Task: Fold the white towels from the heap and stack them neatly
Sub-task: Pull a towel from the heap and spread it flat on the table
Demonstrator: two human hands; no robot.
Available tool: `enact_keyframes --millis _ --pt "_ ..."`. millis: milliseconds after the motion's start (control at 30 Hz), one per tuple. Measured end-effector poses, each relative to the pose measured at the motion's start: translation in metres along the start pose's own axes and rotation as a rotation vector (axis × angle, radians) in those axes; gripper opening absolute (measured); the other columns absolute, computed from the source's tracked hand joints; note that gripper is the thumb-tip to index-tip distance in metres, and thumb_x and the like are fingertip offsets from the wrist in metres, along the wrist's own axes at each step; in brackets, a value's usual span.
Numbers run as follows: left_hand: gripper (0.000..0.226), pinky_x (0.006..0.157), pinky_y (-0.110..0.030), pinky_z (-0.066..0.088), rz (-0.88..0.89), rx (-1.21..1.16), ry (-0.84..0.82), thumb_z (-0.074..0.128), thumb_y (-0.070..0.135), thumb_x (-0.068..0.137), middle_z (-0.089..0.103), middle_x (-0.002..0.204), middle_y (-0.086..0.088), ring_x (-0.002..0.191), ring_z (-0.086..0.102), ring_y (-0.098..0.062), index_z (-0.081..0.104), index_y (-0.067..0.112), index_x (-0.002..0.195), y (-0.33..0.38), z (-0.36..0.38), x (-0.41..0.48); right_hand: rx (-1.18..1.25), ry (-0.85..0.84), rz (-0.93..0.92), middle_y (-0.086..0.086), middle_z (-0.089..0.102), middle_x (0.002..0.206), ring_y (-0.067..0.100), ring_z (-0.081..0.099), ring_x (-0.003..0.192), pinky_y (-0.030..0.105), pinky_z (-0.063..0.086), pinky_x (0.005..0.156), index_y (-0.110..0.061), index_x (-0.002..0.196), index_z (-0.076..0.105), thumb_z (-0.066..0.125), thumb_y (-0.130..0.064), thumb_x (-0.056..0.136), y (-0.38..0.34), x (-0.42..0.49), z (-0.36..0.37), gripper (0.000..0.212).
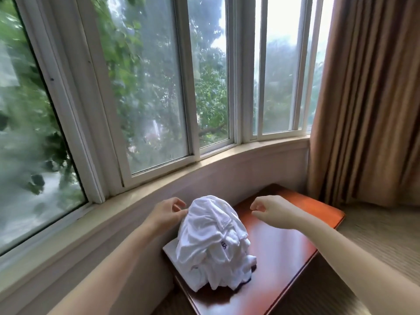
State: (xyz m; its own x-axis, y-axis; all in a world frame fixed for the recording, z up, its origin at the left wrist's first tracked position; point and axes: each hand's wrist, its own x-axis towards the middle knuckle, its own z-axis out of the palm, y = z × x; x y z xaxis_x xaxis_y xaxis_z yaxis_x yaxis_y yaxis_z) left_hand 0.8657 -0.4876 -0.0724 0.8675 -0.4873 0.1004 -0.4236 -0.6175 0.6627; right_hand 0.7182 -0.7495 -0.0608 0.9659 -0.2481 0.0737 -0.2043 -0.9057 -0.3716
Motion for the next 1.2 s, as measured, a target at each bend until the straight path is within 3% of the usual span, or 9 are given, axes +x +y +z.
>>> enact_keyframes --millis 267,400,633,733,900,1100,1200 --pt "0.021 0.073 -0.022 0.041 -0.046 -0.031 -0.003 0.062 0.017 0.089 0.063 0.097 -0.002 0.086 0.057 -0.013 0.064 0.013 0.109 0.028 0.069 0.104 -0.006 -0.042 0.029 -0.001 0.063 0.119 0.014 0.057 0.110 0.021 0.042 0.088 -0.019 0.116 0.063 0.055 -0.031 0.092 0.109 0.086 -0.014 0.028" --pt "0.020 0.071 -0.021 0.040 -0.065 -0.068 0.016 0.062 0.017 0.090 0.061 0.093 0.000 0.083 0.058 -0.013 0.064 0.012 0.109 0.056 0.100 0.154 -0.016 -0.048 0.037 -0.003 0.061 0.118 0.013 0.056 0.107 0.018 0.039 0.080 -0.023 0.114 0.063 0.056 -0.032 0.092 0.166 0.125 -0.038 0.026" --pt "0.019 0.068 -0.025 0.044 -0.078 -0.085 -0.034 0.061 0.018 0.090 0.064 0.095 -0.003 0.081 0.059 -0.015 0.062 0.015 0.108 0.072 0.146 0.228 0.050 -0.085 0.037 0.001 0.058 0.125 0.013 0.054 0.109 0.021 0.039 0.087 -0.022 0.120 0.061 0.057 -0.030 0.092 0.229 0.190 -0.036 0.029" --pt "0.019 0.065 -0.025 0.044 -0.125 -0.089 -0.035 0.059 0.019 0.090 0.065 0.098 -0.003 0.084 0.059 -0.016 0.062 0.017 0.109 0.059 0.156 0.256 0.067 -0.118 0.006 0.003 0.055 0.129 0.013 0.052 0.106 0.021 0.037 0.086 -0.022 0.124 0.057 0.055 -0.029 0.093 0.240 0.224 -0.017 0.031" --pt "0.020 0.078 -0.029 0.047 -0.210 -0.097 -0.057 0.059 0.017 0.091 0.063 0.097 -0.003 0.082 0.060 -0.016 0.062 0.014 0.111 0.015 0.168 0.300 0.161 -0.098 -0.069 -0.001 0.056 0.125 0.004 0.046 0.098 0.020 0.034 0.084 -0.023 0.123 0.058 0.053 -0.023 0.094 0.246 0.289 0.025 0.029" --pt "0.022 0.070 -0.024 0.046 -0.322 -0.145 -0.091 0.056 0.017 0.092 0.063 0.106 -0.005 0.084 0.060 -0.013 0.059 0.015 0.115 -0.056 0.171 0.379 0.117 -0.172 -0.129 0.000 0.058 0.124 0.010 0.052 0.111 0.023 0.039 0.097 -0.020 0.122 0.059 0.051 -0.021 0.095 0.245 0.400 0.065 0.029" --pt "0.022 0.064 -0.020 0.044 -0.385 -0.184 -0.051 0.054 0.018 0.093 0.062 0.104 -0.002 0.082 0.058 -0.008 0.059 0.017 0.115 -0.089 0.171 0.419 0.095 -0.219 -0.139 0.000 0.058 0.124 0.012 0.053 0.113 0.022 0.038 0.096 -0.019 0.124 0.058 0.050 -0.021 0.095 0.238 0.460 0.082 0.030"
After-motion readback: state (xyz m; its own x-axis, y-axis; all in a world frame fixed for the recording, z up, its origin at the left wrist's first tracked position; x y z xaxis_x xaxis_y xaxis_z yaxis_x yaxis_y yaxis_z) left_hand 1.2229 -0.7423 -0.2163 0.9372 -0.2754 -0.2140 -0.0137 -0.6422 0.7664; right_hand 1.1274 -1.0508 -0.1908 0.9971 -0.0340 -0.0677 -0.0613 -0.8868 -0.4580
